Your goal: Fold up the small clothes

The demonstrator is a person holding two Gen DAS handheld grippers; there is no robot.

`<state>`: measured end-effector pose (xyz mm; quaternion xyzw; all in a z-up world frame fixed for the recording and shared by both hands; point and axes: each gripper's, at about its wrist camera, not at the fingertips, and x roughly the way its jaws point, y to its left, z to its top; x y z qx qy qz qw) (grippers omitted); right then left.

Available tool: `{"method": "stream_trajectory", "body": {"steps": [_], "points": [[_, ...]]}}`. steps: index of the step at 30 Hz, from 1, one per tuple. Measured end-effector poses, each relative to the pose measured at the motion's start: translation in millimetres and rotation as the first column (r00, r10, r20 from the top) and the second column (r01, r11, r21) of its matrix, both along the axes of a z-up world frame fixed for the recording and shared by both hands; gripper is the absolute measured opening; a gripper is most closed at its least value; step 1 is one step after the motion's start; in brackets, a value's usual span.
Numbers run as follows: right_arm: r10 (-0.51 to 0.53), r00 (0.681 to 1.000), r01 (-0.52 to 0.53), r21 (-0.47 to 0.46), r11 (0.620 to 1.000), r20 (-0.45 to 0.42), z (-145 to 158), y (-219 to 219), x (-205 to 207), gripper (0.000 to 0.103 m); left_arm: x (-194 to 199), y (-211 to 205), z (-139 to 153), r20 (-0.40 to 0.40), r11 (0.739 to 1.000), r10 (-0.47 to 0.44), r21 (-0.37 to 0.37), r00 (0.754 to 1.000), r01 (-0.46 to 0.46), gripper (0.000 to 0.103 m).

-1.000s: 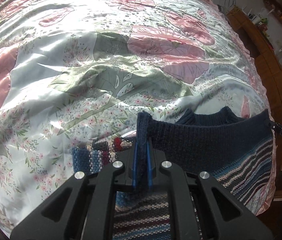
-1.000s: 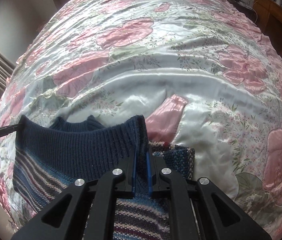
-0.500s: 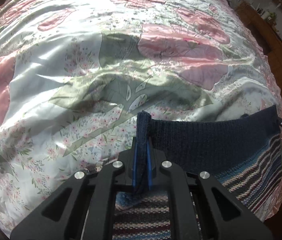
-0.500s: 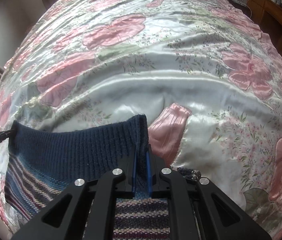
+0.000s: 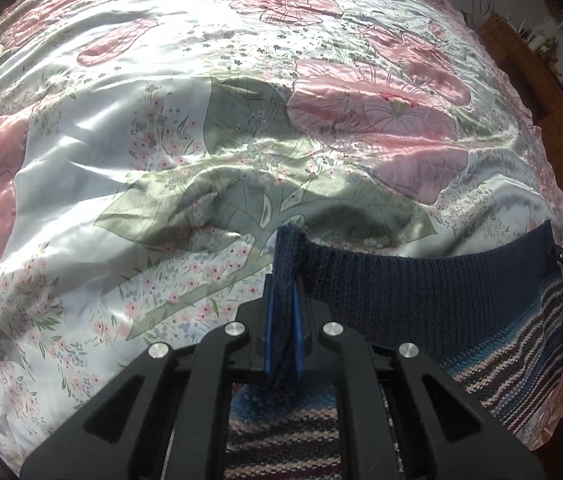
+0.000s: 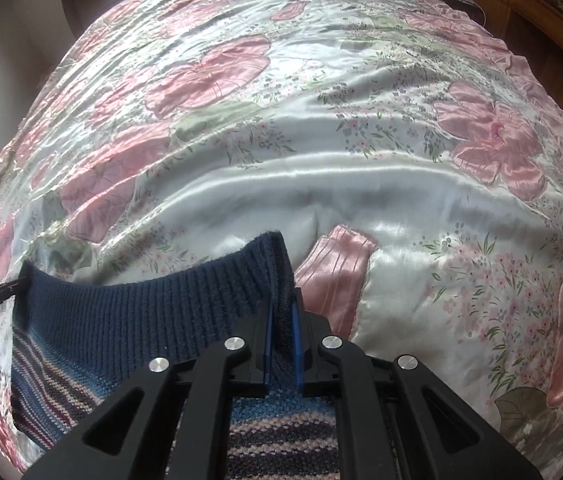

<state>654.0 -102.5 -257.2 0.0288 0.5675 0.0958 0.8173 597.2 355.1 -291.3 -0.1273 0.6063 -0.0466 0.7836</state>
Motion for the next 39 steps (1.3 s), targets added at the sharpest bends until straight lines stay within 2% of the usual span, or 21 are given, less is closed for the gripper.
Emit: {"method": "stream_trajectory", "body": {"steps": [3, 5, 7, 9, 11, 13, 16, 17, 18, 19, 20, 22, 25, 27, 29, 30, 31, 33, 35, 37, 39], "points": [[0.001, 1.000, -0.001, -0.011, 1.000, -0.022, -14, -1, 0, 0.008, -5, -1, -21, -0.029, 1.000, -0.002, 0.013, 1.000, 0.003, 0.008], [0.005, 0.999, -0.006, -0.018, 1.000, -0.044, -20, 0, 0, 0.012, -8, 2, -21, -0.027, 1.000, 0.009, -0.001, 1.000, -0.009, 0.019], [-0.029, 0.999, 0.029, -0.031, 0.999, 0.024, -6, -8, -4, 0.033, -11, 16, -1, 0.026, 0.997, 0.076, -0.004, 0.997, -0.076, 0.049], [-0.061, 0.992, 0.063, -0.015, 0.998, 0.113, 16, -19, -12, 0.036, -20, 26, 30, 0.130, 0.992, 0.125, -0.038, 0.984, -0.121, 0.059], [-0.058, 0.994, 0.046, 0.132, 0.990, 0.088, 22, -26, -20, 0.034, -28, 23, 46, 0.165, 0.980, 0.089, -0.191, 0.982, -0.057, 0.059], [-0.023, 0.999, 0.016, 0.183, 0.983, 0.034, 11, -23, -26, 0.031, -33, 10, 39, 0.139, 0.959, 0.029, -0.283, 0.990, 0.011, 0.059], [-0.063, 0.997, 0.070, 0.186, 0.980, -0.046, -15, -32, -26, 0.024, -35, 1, 1, 0.046, 0.976, 0.033, -0.217, 0.998, -0.022, 0.056], [-0.094, 0.993, 0.107, 0.221, 0.970, -0.069, -22, -41, -25, 0.022, -36, 6, -15, 0.003, 0.981, 0.065, -0.182, 0.998, -0.063, 0.050], [-0.110, 0.991, 0.126, 0.235, 0.964, -0.080, -23, -47, -26, 0.017, -39, 12, -26, -0.029, 0.983, 0.093, -0.159, 0.995, -0.097, 0.037], [-0.121, 0.990, 0.134, 0.237, 0.962, -0.070, -20, -51, -28, 0.017, -43, 18, -28, -0.028, 0.974, 0.126, -0.186, 0.992, -0.129, 0.037], [-0.123, 0.991, 0.131, 0.241, 0.962, -0.048, -13, -55, -32, 0.017, -48, 25, -23, -0.016, 0.963, 0.157, -0.220, 0.987, -0.157, 0.038], [-0.091, 0.996, 0.089, 0.275, 0.957, -0.007, 6, -62, -49, 0.026, -64, 29, 2, 0.045, 0.949, 0.169, -0.278, 0.985, -0.150, 0.059], [-0.039, 0.999, 0.030, 0.340, 0.940, 0.019, 22, -72, -87, 0.027, -102, 21, 37, 0.160, 0.940, 0.077, -0.342, 0.984, -0.018, 0.072], [-0.045, 0.999, 0.040, 0.343, 0.939, 0.006, 17, -79, -107, 0.027, -122, 13, 37, 0.160, 0.929, 0.035, -0.370, 0.987, 0.027, 0.073], [-0.066, 0.997, 0.072, 0.347, 0.935, -0.031, 2, -87, -115, 0.027, -132, 6, 17, 0.095, 0.948, 0.001, -0.316, 0.995, 0.030, 0.071], [-0.087, 0.995, 0.101, 0.353, 0.930, -0.056, -8, -95, -116, 0.024, -135, 6, 3, 0.053, 0.965, 0.003, -0.262, 0.999, 0.011, 0.066], [-0.102, 0.991, 0.125, 0.346, 0.930, -0.083, -17, -100, -116, 0.015, -137, 10, -12, 0.008, 0.969, 0.017, -0.248, 1.000, -0.015, 0.055], [-0.135, 0.986, 0.161, 0.340, 0.927, -0.098, -25, -111, -116, 0.001, -139, 17, -23, 0.007, 0.969, 0.028, -0.247, 1.000, -0.026, 0.047], [-0.151, 0.984, 0.176, 0.361, 0.916, -0.095, -15, -116, -122, 0.005, -138, 26, -16, 0.002, 0.954, 0.071, -0.291, 0.998, -0.067, 0.051], [-0.125, 0.991, 0.136, 0.392, 0.910, -0.053, 5, -113, -137, 0.023, -149, 33, 5, 0.046, 0.929, 0.109, -0.361, 0.993, -0.085, 0.066], [-0.082, 0.996, 0.083, 0.443, 0.893, -0.022, 19, -109, -161, 0.023, -170, 32, 26, 0.104, 0.903, 0.097, -0.427, 0.990, -0.044, 0.071]]}}
